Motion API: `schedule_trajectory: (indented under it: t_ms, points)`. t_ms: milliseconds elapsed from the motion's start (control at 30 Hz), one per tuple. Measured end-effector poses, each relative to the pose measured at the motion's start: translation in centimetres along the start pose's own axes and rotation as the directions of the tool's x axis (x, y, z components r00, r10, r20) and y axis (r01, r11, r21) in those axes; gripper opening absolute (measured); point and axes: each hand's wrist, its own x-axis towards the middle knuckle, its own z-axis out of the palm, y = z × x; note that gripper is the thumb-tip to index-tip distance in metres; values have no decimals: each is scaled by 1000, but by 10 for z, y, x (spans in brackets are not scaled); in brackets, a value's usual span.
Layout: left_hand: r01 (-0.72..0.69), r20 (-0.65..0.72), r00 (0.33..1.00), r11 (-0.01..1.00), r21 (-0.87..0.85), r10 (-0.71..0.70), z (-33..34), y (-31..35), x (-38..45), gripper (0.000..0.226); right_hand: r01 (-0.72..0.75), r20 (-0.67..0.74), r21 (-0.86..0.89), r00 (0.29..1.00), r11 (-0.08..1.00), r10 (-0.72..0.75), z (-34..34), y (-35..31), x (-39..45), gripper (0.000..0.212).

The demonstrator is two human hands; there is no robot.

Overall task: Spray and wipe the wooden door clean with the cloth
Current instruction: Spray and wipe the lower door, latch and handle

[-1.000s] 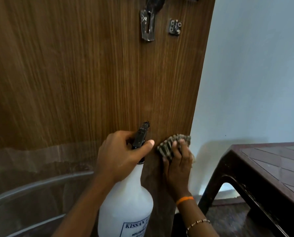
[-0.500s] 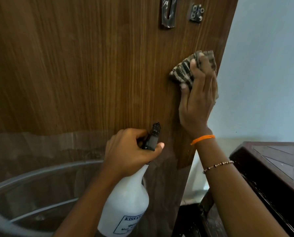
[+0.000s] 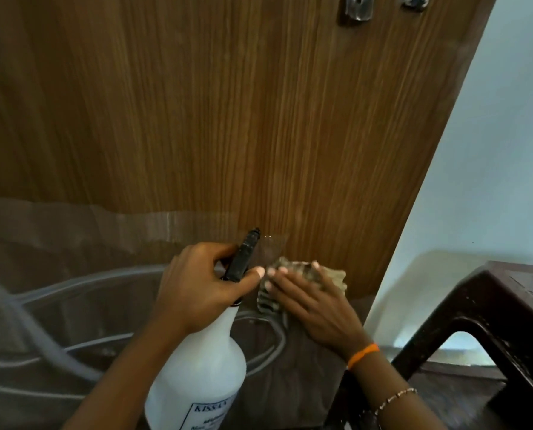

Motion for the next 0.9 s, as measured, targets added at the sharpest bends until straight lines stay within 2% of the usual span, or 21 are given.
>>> schedule_trajectory:
  t_ms: [67,167,300,400,500,567,667,733,800,900]
  points:
    - [21,-14,1000,1000,-10,-21,-3,-2,-2,51,-91,-94,61,991,994,96,-19,22,37,61]
    - [24,-26,999,1000,-12,-24,-9,3,-4,56,-244,-289,91,921,965,261,-53,62,104,50]
    - [6,-54,998,995,-97,-12,-20,7,-3,53,-283,-402,142,859,949,317,-74,75,148,49]
    - [-21,-82,997,994,-110,12,-28,7,-1,45,-227,-360,113,898,967,253,-55,50,127,54]
    - [-11,-88,996,996,-89,3,-35,4,-3,34,-19,-241,103,970,994,43,-24,13,82,46]
    - [4,-91,996,997,-81,-11,-38,-1,-7,38,119,-139,72,984,990,-108,-5,-12,53,42]
    - [42,-106,993,996,-76,-50,-38,-7,-15,49,232,-29,13,972,973,-232,12,-34,32,55]
    - [47,-103,993,996,-73,-54,-38,-9,-18,46,247,0,-28,969,969,-247,11,-31,33,63]
    - [51,-109,992,996,-68,-58,-39,-11,-22,47,243,-23,-38,970,969,-244,2,-22,47,61]
    - [58,-114,991,994,-91,-68,-43,-11,-27,41,100,-144,36,985,994,-94,-21,-1,88,48]
